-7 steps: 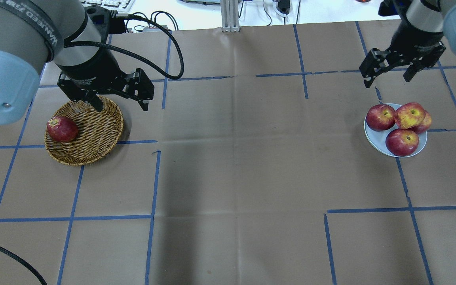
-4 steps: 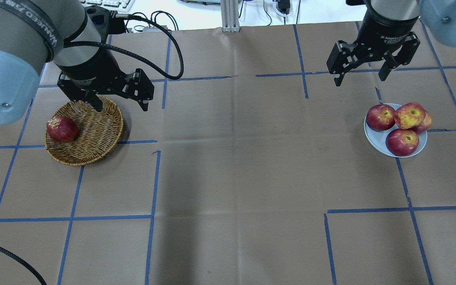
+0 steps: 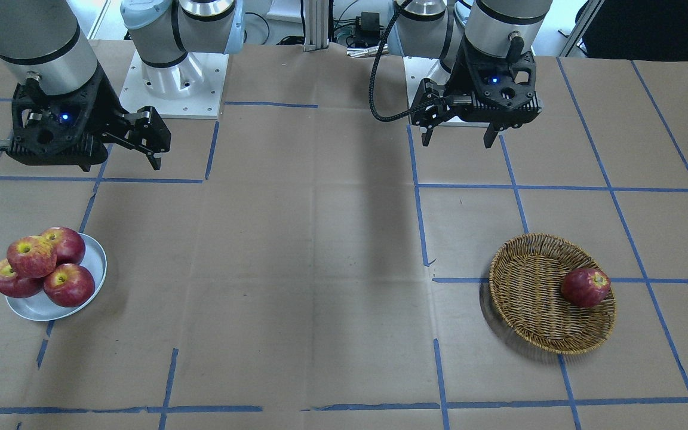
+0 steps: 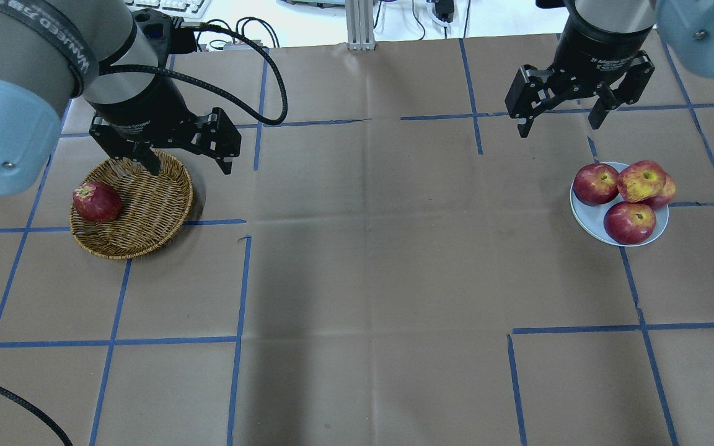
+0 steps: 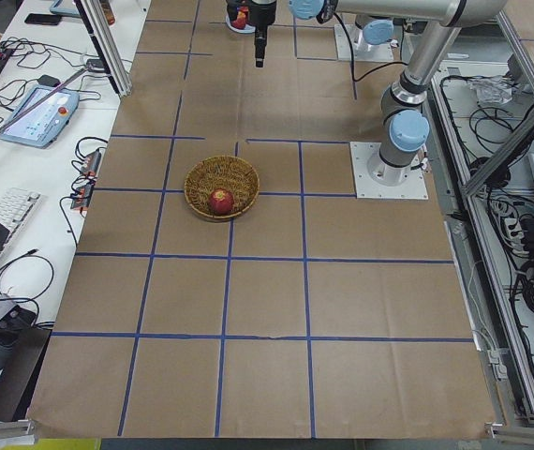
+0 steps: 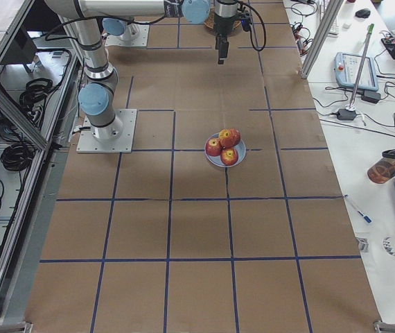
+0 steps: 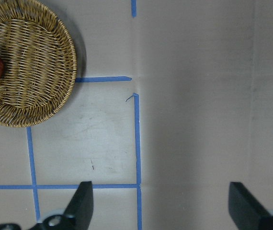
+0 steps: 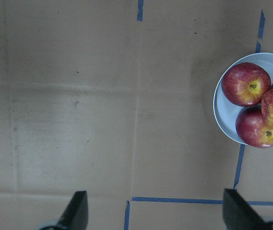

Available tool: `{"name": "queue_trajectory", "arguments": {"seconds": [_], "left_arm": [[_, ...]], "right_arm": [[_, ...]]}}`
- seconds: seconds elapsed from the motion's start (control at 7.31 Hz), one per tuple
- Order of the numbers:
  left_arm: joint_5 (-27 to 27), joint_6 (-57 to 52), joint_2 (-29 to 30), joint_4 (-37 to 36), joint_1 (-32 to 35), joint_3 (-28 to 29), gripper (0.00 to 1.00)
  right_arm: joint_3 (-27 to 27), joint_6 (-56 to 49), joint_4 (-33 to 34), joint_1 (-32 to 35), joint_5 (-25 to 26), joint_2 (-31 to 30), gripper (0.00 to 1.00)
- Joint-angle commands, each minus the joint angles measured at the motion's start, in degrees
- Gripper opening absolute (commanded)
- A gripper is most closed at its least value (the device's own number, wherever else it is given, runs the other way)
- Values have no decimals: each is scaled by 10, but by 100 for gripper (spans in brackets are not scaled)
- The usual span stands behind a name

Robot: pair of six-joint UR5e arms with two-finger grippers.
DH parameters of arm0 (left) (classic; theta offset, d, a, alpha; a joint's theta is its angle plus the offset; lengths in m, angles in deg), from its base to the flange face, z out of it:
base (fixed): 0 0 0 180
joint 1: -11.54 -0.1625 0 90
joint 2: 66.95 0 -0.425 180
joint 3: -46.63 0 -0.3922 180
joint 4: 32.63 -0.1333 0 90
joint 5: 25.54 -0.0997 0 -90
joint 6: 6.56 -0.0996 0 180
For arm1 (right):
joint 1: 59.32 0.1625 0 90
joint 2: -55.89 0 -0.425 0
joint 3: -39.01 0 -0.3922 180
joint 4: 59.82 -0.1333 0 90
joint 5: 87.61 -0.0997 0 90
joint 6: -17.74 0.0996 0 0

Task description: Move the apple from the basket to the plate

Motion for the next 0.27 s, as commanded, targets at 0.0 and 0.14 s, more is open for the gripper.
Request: {"name": "queue_trajectory", "arguments": {"seconds": [0.0, 0.14], "left_arm": [[0, 0, 0, 0, 0, 0, 99], [0, 0, 0, -1, 0, 0, 99]], "right_arm": [[0, -1, -1, 0, 0, 0, 100], [1, -2, -1, 0, 0, 0, 100]]}}
